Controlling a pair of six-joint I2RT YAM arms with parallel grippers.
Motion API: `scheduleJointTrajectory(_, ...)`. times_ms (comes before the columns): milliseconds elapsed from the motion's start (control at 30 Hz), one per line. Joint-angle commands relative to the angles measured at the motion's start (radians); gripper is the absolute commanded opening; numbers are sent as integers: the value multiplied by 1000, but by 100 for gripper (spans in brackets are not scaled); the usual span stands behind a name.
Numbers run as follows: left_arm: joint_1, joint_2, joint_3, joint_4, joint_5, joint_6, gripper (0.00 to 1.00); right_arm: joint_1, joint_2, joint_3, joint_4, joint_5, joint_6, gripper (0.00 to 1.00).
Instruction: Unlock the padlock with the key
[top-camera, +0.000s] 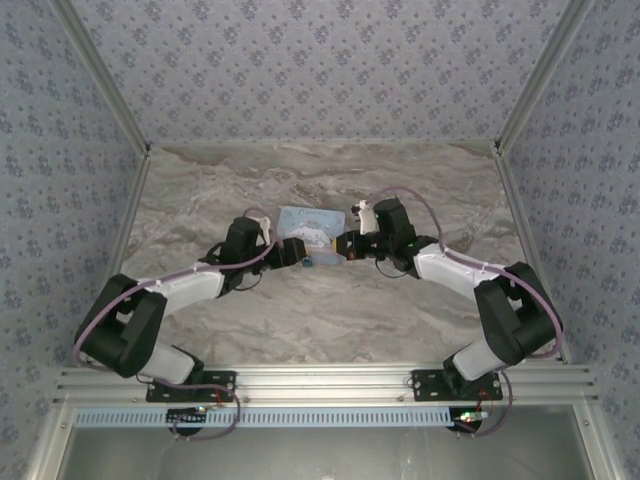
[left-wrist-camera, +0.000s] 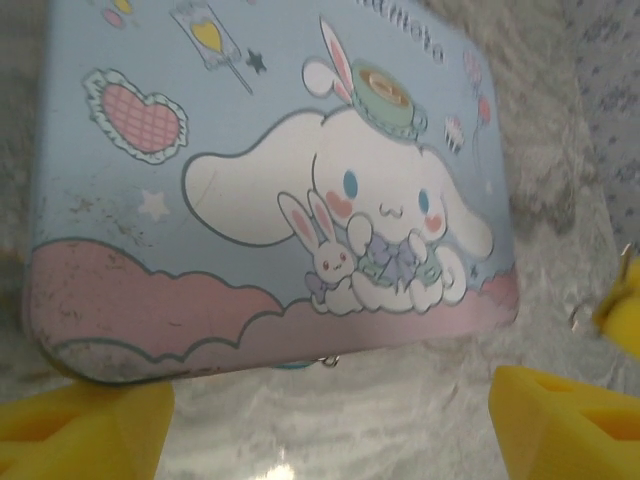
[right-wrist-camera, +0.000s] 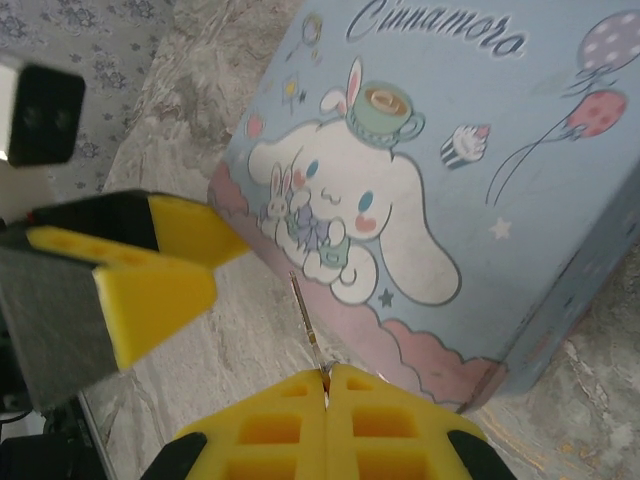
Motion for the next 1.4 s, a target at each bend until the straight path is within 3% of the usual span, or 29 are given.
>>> scheduleJointTrajectory(0, 30, 38, 43, 73, 10, 50, 82, -8, 33, 48, 35, -31, 20, 0)
scheduleJointTrajectory(467, 41, 73, -33, 163, 67, 66, 83, -41, 154, 102, 107, -70, 59, 0)
scheduleJointTrajectory(1367, 21, 260, -11, 296, 128, 52, 70, -32, 243, 151, -52, 10, 16, 0)
